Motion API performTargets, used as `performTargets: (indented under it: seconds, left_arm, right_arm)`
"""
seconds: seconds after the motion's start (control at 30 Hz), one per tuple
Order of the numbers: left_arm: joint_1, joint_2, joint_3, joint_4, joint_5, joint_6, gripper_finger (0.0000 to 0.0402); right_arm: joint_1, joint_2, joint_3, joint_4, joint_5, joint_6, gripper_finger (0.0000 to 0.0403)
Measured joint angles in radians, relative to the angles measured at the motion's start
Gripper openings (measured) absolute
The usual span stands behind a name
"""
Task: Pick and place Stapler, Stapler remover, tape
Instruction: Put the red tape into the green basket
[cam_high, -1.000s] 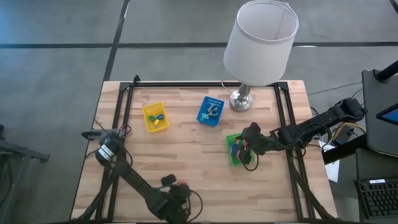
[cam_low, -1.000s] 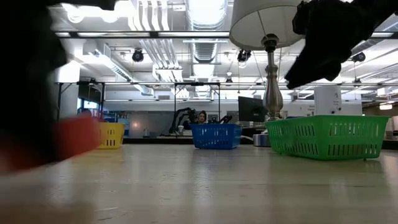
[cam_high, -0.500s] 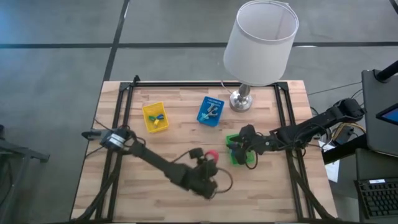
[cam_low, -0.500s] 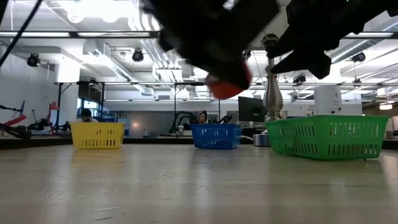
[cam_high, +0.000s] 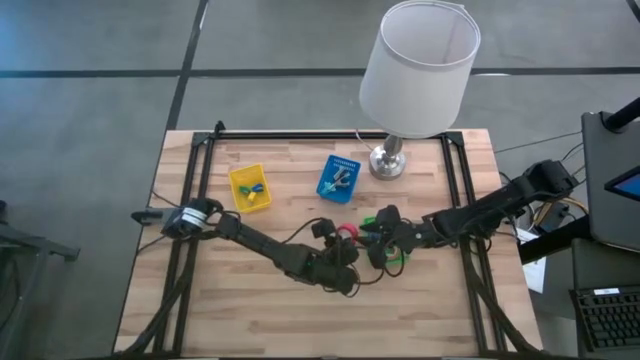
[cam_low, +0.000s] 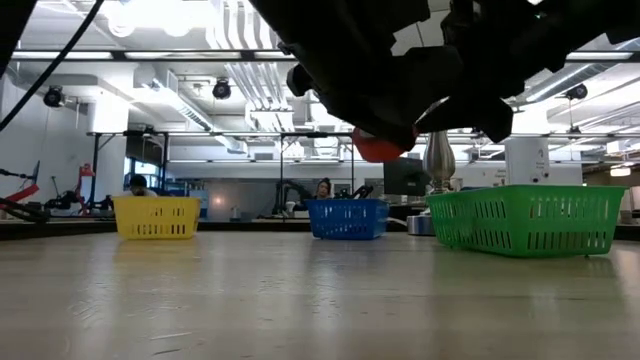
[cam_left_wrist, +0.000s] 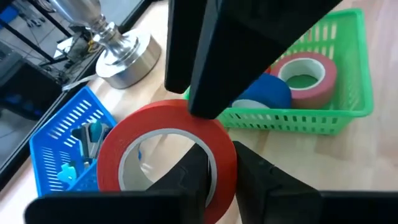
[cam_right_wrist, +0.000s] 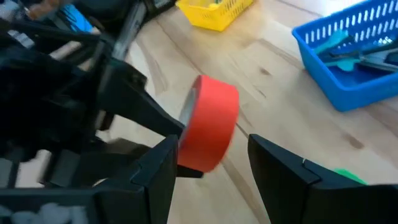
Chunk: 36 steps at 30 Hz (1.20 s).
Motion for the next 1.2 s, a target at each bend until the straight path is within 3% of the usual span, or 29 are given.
performTargets:
  seconds: [0.2,0.8,1.2]
  left_arm:
    - [0.003,0.0,0.0,0.002,-0.033,-0.001,0.0058]
    - [-0.014,-0.002,0.0,0.033,-0.043,0.02,0.0058]
    - [-0.014,-0.002,0.0,0.039,-0.017,-0.021,0.0113]
  right_arm:
    - [0.0,0.038,0.0,0.117,-0.003,-0.008,0.0192]
    - [-0.025,0.099,0.006,0.138,-0.006,-0.061,0.019]
    - [-0.025,0.099,0.006,0.138,-0.01,-0.072,0.0116]
